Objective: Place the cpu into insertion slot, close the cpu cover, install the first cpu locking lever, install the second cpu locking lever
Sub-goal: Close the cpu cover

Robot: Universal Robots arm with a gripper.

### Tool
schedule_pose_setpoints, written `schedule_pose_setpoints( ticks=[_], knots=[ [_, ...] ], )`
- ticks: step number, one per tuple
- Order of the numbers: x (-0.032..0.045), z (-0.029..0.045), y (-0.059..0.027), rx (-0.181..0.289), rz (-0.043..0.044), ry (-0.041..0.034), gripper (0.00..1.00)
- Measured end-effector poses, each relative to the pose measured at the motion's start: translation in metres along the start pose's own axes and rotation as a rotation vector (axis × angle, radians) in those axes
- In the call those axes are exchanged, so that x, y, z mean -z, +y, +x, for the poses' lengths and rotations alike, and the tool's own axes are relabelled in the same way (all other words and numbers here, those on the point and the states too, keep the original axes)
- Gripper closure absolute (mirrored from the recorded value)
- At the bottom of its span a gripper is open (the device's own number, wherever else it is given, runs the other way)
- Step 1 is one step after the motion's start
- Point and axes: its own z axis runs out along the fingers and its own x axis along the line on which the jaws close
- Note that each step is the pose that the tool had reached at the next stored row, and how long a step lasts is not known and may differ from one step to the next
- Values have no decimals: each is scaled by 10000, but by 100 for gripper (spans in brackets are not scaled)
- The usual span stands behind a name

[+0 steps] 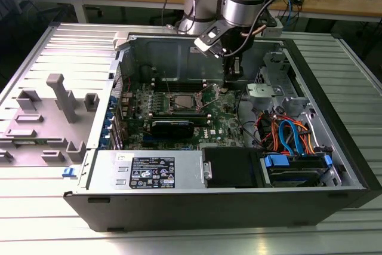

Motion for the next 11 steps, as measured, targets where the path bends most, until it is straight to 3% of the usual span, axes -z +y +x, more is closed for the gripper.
schedule_pose_setpoints(
  ticks=[7, 11],
  knots=[
    [-128, -13, -2, 193, 53, 2, 89],
    [-152, -36, -5, 216, 82, 3, 89]
  ],
)
